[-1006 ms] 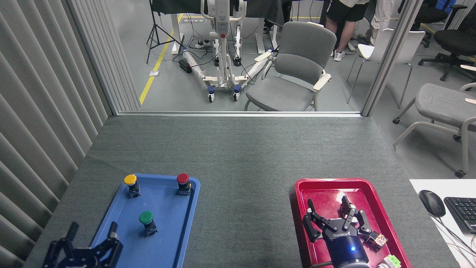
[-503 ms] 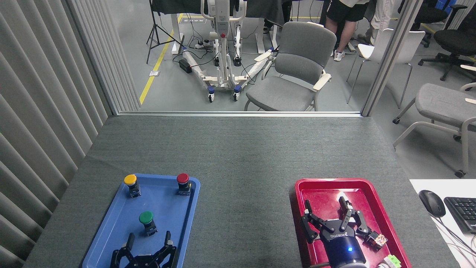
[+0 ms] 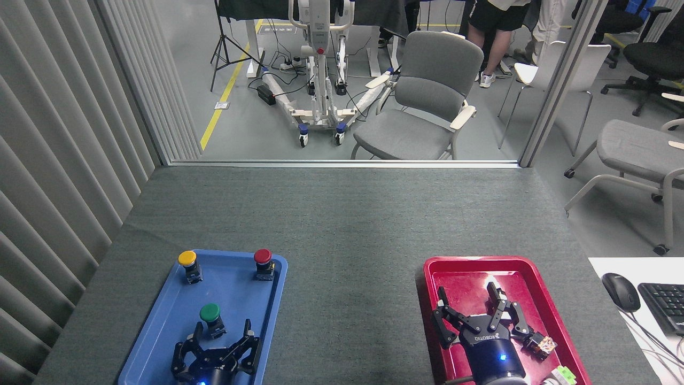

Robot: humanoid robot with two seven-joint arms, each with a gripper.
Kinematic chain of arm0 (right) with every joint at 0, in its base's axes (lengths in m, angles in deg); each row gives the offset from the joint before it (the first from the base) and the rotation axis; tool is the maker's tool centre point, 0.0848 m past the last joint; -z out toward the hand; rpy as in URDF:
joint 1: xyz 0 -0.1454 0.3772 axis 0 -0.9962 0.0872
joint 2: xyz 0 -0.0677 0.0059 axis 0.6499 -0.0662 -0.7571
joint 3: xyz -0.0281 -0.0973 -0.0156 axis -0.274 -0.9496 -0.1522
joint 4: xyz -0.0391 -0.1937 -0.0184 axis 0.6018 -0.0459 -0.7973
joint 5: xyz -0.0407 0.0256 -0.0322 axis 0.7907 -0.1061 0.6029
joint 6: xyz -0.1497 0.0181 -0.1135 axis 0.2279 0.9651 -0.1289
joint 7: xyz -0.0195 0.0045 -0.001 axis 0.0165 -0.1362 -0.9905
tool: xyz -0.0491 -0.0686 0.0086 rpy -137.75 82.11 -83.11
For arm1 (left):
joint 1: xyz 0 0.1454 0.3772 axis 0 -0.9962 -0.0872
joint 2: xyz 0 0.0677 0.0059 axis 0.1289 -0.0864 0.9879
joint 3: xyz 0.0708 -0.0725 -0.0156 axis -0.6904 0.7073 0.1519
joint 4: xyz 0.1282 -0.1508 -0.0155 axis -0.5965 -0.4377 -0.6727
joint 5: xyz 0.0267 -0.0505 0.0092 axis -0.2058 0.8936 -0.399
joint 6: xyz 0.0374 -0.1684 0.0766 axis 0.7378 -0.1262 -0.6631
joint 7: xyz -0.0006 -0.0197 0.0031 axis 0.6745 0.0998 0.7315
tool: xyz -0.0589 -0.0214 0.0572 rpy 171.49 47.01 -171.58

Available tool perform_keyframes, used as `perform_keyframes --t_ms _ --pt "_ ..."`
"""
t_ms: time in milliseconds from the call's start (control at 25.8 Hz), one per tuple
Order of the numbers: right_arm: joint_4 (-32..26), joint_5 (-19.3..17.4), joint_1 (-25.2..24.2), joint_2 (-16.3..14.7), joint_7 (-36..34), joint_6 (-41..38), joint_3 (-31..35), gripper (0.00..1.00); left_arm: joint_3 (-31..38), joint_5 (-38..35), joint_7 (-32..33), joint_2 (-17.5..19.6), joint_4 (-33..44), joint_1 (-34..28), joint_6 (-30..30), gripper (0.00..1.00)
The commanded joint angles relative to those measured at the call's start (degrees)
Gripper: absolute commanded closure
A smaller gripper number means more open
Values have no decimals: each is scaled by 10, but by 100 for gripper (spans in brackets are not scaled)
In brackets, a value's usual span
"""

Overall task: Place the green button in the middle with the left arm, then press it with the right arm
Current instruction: 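Close the left hand around the green button, then carry the green button off the tray and set it on the table between trays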

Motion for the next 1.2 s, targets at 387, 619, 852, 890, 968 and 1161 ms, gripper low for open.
perform_keyframes --t_ms 387,619,852,890,968,1161 --pt "0 1 -2 -2 0 2 -1 1 -1 6 -23 15 -122 60 -26 71" --pt "0 1 -2 -2 0 2 -2 1 -2 6 -34 33 -123 61 3 100" --pt "1 1 -3 -3 0 2 -2 1 -3 13 -29 42 -46 41 43 100" --pt "1 1 -3 -3 0 3 -2 1 -5 13 -28 42 -21 32 56 100" --pt "2 1 -3 -4 0 3 -2 1 -29 13 -24 45 34 24 106 100" --pt "3 0 -3 -4 0 3 -2 1 -186 15 -19 61 45 85 224 100"
